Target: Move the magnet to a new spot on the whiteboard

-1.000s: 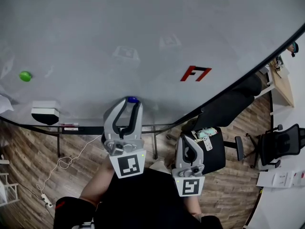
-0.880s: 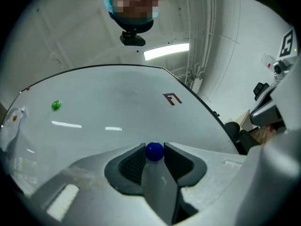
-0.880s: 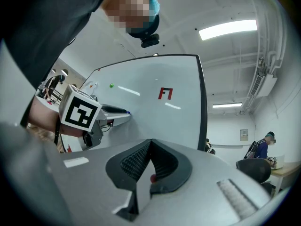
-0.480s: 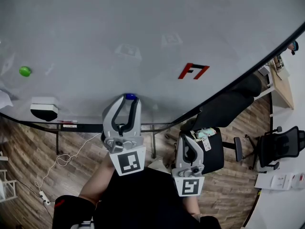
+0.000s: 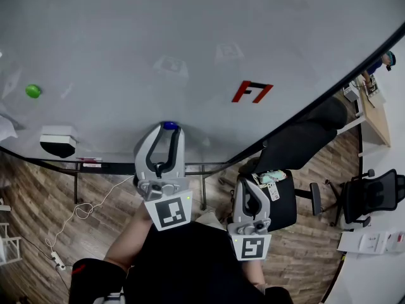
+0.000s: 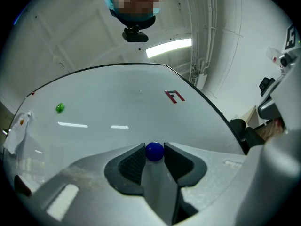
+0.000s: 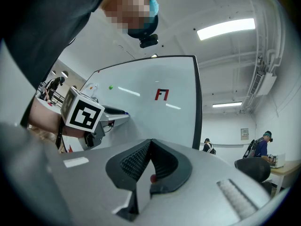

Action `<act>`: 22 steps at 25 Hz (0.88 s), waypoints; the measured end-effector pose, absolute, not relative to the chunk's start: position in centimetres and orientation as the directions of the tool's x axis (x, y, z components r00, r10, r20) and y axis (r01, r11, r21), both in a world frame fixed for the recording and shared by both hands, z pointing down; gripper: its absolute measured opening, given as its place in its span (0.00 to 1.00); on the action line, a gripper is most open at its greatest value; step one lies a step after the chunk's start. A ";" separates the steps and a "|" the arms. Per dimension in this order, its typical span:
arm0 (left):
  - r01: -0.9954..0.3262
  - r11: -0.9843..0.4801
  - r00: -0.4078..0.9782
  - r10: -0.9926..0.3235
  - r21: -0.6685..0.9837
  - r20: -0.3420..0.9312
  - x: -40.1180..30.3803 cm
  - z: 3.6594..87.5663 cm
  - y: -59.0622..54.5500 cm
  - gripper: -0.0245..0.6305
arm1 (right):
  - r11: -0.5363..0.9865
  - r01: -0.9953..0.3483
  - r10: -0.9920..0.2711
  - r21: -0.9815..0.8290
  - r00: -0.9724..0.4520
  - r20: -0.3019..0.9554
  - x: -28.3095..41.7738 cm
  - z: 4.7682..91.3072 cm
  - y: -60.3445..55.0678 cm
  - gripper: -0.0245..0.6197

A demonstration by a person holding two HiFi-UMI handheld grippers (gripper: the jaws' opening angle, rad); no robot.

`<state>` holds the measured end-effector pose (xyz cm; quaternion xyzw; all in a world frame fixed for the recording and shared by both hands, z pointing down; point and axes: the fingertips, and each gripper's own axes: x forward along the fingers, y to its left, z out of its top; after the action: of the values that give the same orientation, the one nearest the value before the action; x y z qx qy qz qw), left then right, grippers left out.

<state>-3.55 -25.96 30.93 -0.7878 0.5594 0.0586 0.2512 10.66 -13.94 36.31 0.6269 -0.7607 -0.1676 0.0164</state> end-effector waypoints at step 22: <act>-0.915 -0.202 0.331 -0.872 -0.351 -0.362 -3.5 30.8 -25.8 0.25 | 0.159 -0.950 -0.959 0.269 -0.213 -0.188 11.6 36.1 -12.5 0.04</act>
<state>-3.45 -25.77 30.84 -0.7740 0.5769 0.0417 0.2576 11.58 -12.50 36.07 0.6271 -0.7610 -0.1658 0.0131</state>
